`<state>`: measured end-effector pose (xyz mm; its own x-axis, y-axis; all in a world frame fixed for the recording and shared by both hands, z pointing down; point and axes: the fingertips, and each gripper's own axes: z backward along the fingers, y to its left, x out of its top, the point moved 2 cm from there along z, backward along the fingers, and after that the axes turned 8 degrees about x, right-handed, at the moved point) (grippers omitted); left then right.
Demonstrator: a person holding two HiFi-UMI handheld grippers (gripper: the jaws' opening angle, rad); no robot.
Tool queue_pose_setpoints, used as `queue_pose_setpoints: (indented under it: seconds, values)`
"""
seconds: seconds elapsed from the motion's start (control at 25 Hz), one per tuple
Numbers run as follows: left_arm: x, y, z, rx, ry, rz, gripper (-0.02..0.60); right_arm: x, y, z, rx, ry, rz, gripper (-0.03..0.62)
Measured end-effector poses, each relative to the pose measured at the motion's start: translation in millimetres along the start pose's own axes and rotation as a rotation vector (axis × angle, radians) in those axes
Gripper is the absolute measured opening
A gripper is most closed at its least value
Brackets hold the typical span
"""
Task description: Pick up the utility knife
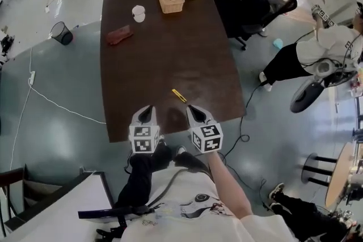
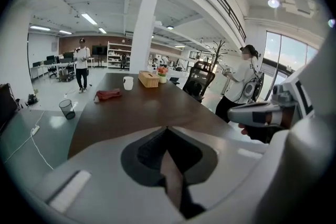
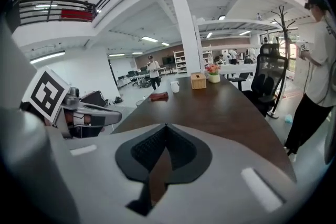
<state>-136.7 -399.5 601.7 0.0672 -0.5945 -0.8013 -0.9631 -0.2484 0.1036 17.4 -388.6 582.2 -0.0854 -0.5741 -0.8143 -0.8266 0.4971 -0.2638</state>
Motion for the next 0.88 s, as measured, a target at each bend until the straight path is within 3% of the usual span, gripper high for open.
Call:
queue_pose_setpoints:
  seconds: [0.2,0.48,0.88]
  values:
    - [-42.3,-0.2,-19.8,-0.071,0.16,0.025,-0.003,-34.9,-22.6,-18.6,0.001,0.118,-0.062,0.002]
    - [-84.3,20.2,-37.7,-0.01,0.327,0.186,-0.003,-76.8,-67.1,-60.1,0.052,0.305,-0.197,0.003]
    - [-99.6,23.3,-44.2,0.007,0.415,0.259,-0.003,-106.0,-89.3,-107.1,0.161,0.506,-0.178,0.052]
